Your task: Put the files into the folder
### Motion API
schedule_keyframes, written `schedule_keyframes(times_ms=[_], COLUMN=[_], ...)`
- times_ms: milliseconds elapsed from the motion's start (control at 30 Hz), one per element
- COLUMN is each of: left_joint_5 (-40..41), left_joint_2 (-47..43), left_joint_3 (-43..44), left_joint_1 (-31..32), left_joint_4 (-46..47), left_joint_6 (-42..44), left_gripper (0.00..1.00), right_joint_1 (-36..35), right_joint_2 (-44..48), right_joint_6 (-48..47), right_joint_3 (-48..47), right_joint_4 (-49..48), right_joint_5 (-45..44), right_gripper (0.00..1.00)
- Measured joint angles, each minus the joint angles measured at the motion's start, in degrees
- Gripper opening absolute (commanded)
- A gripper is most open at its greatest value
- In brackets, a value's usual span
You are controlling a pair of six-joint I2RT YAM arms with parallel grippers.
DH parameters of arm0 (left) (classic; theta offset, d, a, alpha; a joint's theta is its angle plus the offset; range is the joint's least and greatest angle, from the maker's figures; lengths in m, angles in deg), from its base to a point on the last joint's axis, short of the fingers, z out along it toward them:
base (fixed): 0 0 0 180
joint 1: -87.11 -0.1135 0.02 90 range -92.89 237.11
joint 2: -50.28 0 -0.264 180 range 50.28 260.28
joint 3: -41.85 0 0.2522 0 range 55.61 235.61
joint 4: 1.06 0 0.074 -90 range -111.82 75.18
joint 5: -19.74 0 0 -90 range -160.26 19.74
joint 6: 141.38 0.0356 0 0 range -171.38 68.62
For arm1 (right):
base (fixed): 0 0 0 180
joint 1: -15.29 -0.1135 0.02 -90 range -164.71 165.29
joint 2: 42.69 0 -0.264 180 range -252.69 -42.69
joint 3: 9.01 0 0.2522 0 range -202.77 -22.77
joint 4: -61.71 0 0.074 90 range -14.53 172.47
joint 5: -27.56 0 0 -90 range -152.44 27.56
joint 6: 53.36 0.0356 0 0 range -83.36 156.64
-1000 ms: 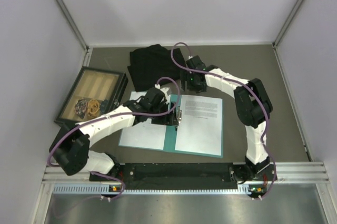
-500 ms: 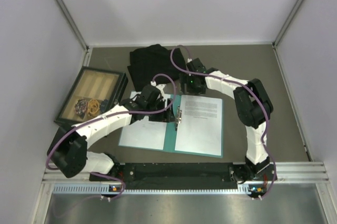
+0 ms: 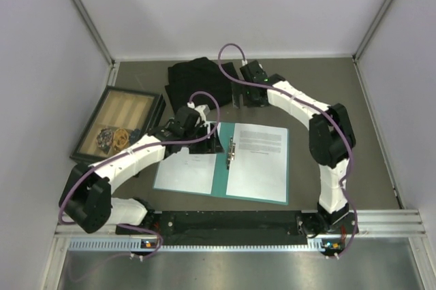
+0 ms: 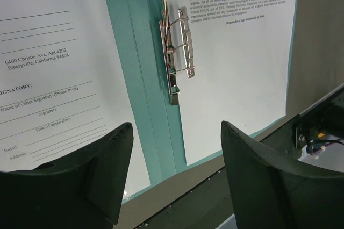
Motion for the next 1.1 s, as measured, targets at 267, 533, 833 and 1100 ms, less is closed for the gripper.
schedule_keyframes(times_ms=[267, 533, 833, 1100], left_joint_5=[-3.7, -5.5, -6.0, -6.0], left_joint_2=[-3.6, -5.5, -7.1, -7.4], left_joint_3=[-4.9, -6.6, -6.6, -6.6], left_joint_1=[-4.0, -4.5, -4.5, -4.5], left_joint_4=[5.0, 7.1, 7.1, 6.8], left_joint_6=[-4.8, -8.1, -8.3, -8.1], left_gripper=[0.71, 0.83, 0.91, 0.91], right_joint_1=[-0.4, -3.3, -4.7, -5.5], right_joint_2=[8.6, 8.3, 5.2, 3.6], right_joint_6=[-0.6, 3.9, 4.9, 5.3], right_joint_3=[3.4, 14.2, 14.9, 15.7], right_joint_4=[-0.6, -9.0, -12.9, -14.4], right_joint_5=[9.1, 21.9, 25.3, 26.4], right_gripper=[0.99, 0.98, 0.97, 0.96])
